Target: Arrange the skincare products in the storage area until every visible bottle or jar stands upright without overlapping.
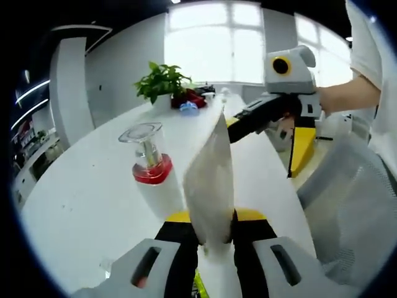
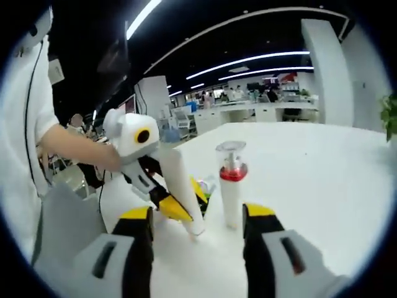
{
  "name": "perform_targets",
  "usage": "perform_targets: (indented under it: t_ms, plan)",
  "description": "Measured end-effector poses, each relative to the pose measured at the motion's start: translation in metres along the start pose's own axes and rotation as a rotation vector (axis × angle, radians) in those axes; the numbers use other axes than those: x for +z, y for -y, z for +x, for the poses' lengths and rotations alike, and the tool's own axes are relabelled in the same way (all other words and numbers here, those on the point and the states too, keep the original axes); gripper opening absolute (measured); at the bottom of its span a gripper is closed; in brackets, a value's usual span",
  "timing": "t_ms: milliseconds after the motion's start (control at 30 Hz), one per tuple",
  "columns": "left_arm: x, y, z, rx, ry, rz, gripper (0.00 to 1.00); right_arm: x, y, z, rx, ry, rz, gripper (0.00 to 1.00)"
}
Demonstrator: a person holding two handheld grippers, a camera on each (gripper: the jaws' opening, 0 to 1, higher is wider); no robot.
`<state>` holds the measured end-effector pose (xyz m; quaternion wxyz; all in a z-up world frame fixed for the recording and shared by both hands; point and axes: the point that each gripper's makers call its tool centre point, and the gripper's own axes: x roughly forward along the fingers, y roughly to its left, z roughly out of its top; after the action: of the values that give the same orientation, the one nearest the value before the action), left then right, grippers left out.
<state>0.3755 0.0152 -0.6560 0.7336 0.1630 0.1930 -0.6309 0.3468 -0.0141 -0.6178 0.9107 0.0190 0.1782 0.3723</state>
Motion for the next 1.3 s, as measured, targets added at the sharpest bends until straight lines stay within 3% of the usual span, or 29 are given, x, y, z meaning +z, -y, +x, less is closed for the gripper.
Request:
perform_targets:
  t_ms: [467,833,1300]
  plan:
    - [0.002,-0.033,0.001,0.025,0.003,0.0,0.17,-0.013,0.014,-0.013,-0.089,-0.013,0.046,0.72]
    - [-0.001,-0.059,-0.004,0.051,0.005,-0.012,0.17,-0.021,0.018,-0.021,-0.114,-0.033,0.063,0.73]
    - [0.004,-0.066,0.003,0.035,0.031,-0.021,0.18,-0.024,0.021,-0.025,-0.139,-0.043,0.068,0.78]
